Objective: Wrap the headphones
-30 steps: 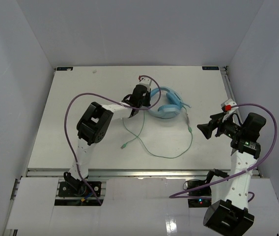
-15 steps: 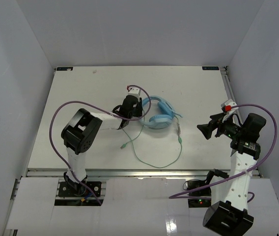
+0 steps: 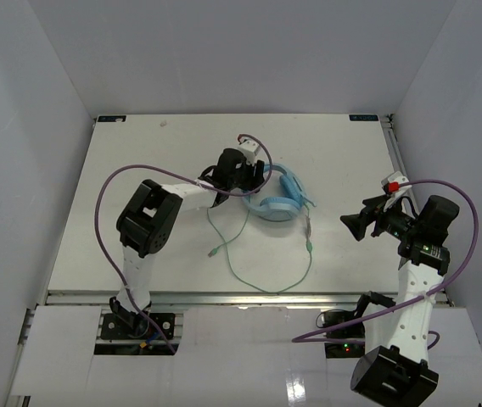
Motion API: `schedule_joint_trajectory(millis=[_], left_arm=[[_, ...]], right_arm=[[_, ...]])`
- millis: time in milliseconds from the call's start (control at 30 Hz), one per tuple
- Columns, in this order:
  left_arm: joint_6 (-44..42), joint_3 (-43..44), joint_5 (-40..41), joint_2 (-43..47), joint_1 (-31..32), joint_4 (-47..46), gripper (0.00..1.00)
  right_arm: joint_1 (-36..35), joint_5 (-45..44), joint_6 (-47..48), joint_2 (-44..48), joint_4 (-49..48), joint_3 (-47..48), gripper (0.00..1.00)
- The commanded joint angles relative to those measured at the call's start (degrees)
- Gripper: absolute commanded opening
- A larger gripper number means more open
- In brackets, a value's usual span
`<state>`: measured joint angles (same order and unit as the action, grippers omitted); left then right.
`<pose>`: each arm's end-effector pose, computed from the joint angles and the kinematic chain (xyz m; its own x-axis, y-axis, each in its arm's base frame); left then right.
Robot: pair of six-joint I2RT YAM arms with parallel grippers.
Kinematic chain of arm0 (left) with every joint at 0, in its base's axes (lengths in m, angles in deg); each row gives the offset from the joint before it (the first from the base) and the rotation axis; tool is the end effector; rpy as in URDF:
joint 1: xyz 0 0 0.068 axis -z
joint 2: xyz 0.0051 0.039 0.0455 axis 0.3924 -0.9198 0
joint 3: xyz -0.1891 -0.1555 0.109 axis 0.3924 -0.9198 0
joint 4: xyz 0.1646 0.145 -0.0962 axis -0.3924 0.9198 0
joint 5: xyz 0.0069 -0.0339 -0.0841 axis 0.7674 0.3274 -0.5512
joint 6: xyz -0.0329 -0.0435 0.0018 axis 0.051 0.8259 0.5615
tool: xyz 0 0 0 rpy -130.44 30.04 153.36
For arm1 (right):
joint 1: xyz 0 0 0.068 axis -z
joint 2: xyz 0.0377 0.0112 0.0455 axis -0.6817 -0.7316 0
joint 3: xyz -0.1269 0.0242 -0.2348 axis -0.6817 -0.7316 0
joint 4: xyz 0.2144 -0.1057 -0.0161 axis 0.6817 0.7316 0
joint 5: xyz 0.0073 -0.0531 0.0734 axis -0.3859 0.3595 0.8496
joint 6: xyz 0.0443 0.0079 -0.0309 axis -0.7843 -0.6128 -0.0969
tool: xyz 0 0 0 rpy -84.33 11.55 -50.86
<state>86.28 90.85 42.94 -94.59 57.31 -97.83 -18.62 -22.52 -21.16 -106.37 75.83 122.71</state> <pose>0.3665 -0.2530 0.1753 -0.4808 0.1742 -0.8593 0.5637 0.8121 -0.1508 0.1337 -0.0268 0.2899 -0.1842 -0.1780 -0.9666 -0.5900 0.8066 -0.0361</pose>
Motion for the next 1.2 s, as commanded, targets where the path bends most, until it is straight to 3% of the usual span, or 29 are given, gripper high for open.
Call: schedule_joint_trajectory(millis=[0, 300, 733, 1000, 1167], left_arm=[[-5.4, 4.3, -8.5, -2.2, -1.9, 6.2, 0.7], [-13.1, 9.4, -9.5, -6.2, -2.4, 10.6, 0.72], [-15.0, 16.0, -11.6, -9.7, -2.4, 12.6, 0.68], [-15.2, 15.6, -11.2, -9.3, -2.4, 13.0, 0.46], [-14.3, 13.9, -11.4, -7.3, -2.5, 12.4, 0.16]], right_arm=[[0.2, -0.3, 0.6, 0.0, -1.7, 0.2, 0.9], [0.2, -0.1, 0.6, -0.4, -1.8, 0.6, 0.9], [0.2, -0.6, 1.0, -0.5, -1.7, 1.1, 0.9], [0.2, -0.4, 0.9, -0.6, -1.7, 1.0, 0.9], [0.2, -0.1, 0.8, -0.2, -1.6, 1.1, 0.9]])
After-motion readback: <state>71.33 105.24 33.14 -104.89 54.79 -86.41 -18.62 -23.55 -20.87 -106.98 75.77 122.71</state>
